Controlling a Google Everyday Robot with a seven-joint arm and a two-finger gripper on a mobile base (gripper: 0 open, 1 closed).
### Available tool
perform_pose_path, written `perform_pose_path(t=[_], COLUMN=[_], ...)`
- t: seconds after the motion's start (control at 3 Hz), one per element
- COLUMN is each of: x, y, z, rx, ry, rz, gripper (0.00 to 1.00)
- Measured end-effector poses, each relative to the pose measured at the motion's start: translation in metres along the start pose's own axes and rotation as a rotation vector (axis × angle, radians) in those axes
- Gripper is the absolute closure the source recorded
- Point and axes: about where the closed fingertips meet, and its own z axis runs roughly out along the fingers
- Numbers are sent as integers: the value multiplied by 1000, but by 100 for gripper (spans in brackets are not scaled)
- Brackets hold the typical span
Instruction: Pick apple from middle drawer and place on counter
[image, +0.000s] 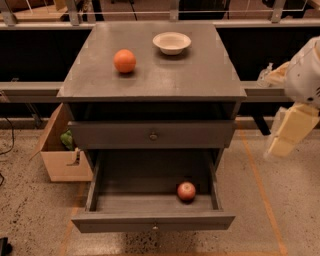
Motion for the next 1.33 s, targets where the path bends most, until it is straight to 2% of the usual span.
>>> perform_pose_path(t=[0.33,0.67,1.0,1.33], x=[13,16,18,25], y=[23,45,58,44], z=[84,156,215,276], rx=[-84,-117,-105,-70], ry=[-115,-182,-173,-131], rz=[33,40,41,61], gripper=[0,0,0,0])
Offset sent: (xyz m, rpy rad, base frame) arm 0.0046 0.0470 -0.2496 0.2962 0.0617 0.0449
